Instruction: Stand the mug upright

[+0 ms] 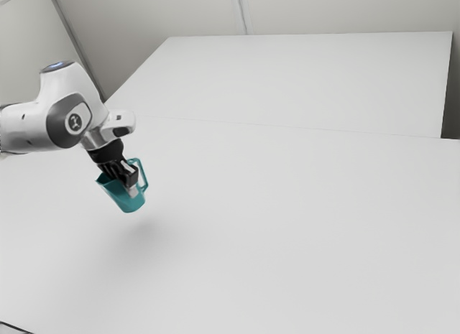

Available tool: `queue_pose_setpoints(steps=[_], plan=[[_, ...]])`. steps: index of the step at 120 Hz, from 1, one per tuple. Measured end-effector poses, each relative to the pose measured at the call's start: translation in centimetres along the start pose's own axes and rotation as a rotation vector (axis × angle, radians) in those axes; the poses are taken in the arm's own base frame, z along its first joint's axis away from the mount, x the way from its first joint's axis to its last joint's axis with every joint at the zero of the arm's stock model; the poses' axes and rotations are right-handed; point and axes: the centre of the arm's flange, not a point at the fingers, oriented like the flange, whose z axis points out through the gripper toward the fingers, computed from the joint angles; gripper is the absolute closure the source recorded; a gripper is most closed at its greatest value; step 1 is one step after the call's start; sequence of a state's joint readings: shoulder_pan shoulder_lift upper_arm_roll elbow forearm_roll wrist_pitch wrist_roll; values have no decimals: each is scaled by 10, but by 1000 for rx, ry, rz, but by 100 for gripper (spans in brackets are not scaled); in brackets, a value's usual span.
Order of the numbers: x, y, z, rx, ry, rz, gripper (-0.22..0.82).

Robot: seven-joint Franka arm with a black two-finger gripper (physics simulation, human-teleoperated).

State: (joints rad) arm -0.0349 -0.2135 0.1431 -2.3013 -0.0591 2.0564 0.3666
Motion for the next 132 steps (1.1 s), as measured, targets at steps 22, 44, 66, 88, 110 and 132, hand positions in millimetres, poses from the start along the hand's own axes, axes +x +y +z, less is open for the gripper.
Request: queue_pose_setpoints(steps=[22,44,66,88,110,132], plan=[[3,21,18,26,-4,-39,78],[4,28,42,47,-12,-95,78],[9,33,60,55,-15,-142,78],[15,35,78,59,-25,-182,78],[20,37,88,63,-25,-209,78],[24,41,94,63,-18,-226,74]])
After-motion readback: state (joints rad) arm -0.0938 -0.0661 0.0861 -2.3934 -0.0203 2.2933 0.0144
